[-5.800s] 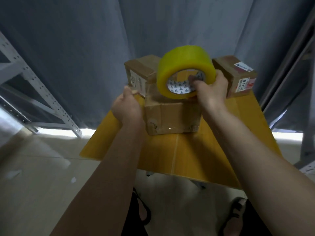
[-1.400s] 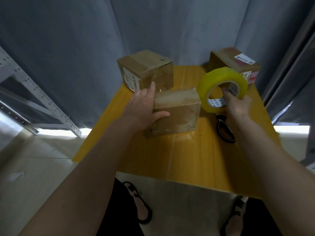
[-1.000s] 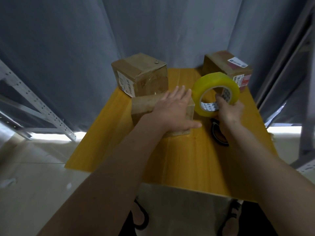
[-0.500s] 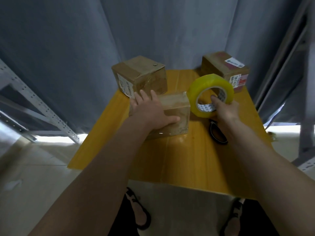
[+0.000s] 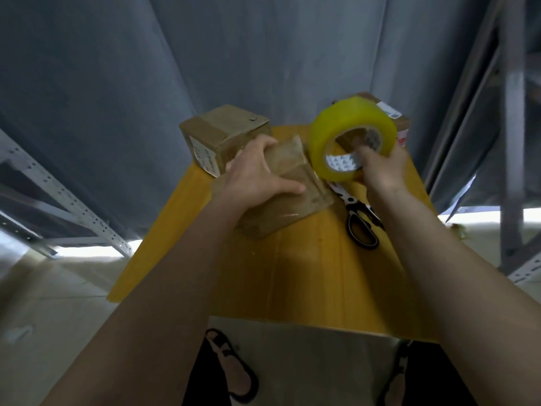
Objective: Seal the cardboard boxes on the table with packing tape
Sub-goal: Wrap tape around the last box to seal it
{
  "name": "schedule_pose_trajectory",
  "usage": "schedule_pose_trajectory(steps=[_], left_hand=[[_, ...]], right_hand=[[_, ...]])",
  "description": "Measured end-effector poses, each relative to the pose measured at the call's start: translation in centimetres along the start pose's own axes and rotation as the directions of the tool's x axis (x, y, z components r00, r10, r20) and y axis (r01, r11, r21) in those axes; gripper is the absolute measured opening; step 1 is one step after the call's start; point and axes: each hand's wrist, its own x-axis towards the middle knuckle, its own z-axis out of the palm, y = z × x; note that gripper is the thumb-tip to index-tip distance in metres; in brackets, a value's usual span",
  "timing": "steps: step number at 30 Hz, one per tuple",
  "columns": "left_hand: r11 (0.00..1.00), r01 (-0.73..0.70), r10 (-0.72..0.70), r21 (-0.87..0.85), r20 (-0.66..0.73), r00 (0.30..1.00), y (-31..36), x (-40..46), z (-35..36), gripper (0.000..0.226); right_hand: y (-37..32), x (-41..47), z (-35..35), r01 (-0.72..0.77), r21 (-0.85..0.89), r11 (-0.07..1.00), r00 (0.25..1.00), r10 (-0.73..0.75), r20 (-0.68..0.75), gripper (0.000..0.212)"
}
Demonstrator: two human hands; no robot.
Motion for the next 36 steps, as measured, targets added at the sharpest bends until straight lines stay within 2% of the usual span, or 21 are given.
schedule_pose_trajectory(steps=[2, 6, 8, 11, 14, 17, 19, 23, 25, 27, 29, 30, 33, 36], left_hand=[[0.989, -0.004, -0.003, -0.148, -0.052, 0.999, 0.0, -0.4, -0.1, 0.094], [0.954, -0.033, -0.011, -0.296, -0.143, 0.990, -0.7, -1.3, 0.4, 0.083], [0.947, -0.040, -0.003, -0.317, -0.134, 0.991, -0.9, -1.3, 0.2, 0.084], [0.938, -0.020, -0.002, -0.346, -0.065, 0.998, -1.3, -0.9, -0.4, 0.087], [0.975, -0.021, 0.016, -0.222, -0.026, 1.000, -1.4, -0.7, -0.8, 0.088], [0.989, -0.146, 0.144, -0.020, -0.052, 0.988, -1.2, -1.1, -0.7, 0.099], [0.972, -0.225, 0.224, 0.076, 0.015, 0.974, -1.1, -1.4, -0.6, 0.103], [0.919, -0.281, 0.239, 0.275, 0.176, 0.955, -2.0, -1.2, -1.5, 0.061], [0.904, -0.291, 0.236, 0.314, 0.202, 0.951, -2.4, -1.1, -2.2, 0.053], [0.883, -0.297, 0.234, 0.364, 0.207, 0.950, -2.7, -1.2, -2.7, 0.051], [0.883, -0.284, 0.214, 0.373, 0.219, 0.952, -2.9, -1.6, -2.7, 0.049], [0.884, -0.283, 0.206, 0.372, 0.234, 0.950, -2.9, -1.8, -2.5, 0.047], [0.843, -0.327, 0.224, 0.427, 0.274, 0.935, -2.8, -2.7, -1.3, 0.048], [0.797, -0.342, 0.221, 0.497, 0.286, 0.932, -2.1, -2.8, -0.7, 0.050]], right_hand=[[-1.8, 0.5, 0.3, 0.070, -0.016, 0.997, 0.998, -0.070, 0.004, 0.026], [-2.2, 0.8, -0.7, 0.093, -0.114, 0.989, 0.995, -0.095, -0.011, 0.021], [-2.1, 0.9, -0.9, 0.078, -0.122, 0.989, 0.997, -0.080, -0.014, 0.028], [-2.6, 1.1, -0.5, 0.060, -0.125, 0.990, 0.998, -0.062, -0.011, 0.026], [-2.2, 0.6, 0.3, 0.030, -0.068, 0.997, 1.000, -0.029, 0.011, 0.025], [-0.4, 0.1, 1.0, -0.050, -0.067, 0.996, 0.999, 0.051, 0.016, 0.028], [1.1, -0.3, 1.2, -0.109, -0.076, 0.991, 0.993, 0.113, 0.042, 0.030], [3.9, -1.6, 2.0, -0.279, -0.049, 0.959, 0.956, 0.282, 0.079, 0.023], [4.8, -2.1, 2.6, -0.333, -0.015, 0.943, 0.935, 0.333, 0.123, 0.017], [5.2, -1.9, 3.0, -0.298, -0.102, 0.949, 0.938, 0.311, 0.154, 0.020], [5.1, -1.3, 3.2, -0.205, -0.269, 0.941, 0.956, 0.251, 0.149, 0.039], [5.0, -0.9, 3.2, -0.152, -0.341, 0.928, 0.968, 0.210, 0.140, 0.042], [4.8, 0.0, 3.3, -0.033, -0.444, 0.895, 0.986, 0.102, 0.133, 0.033], [5.1, 0.4, 3.5, 0.018, -0.514, 0.857, 0.989, 0.059, 0.134, 0.035]])
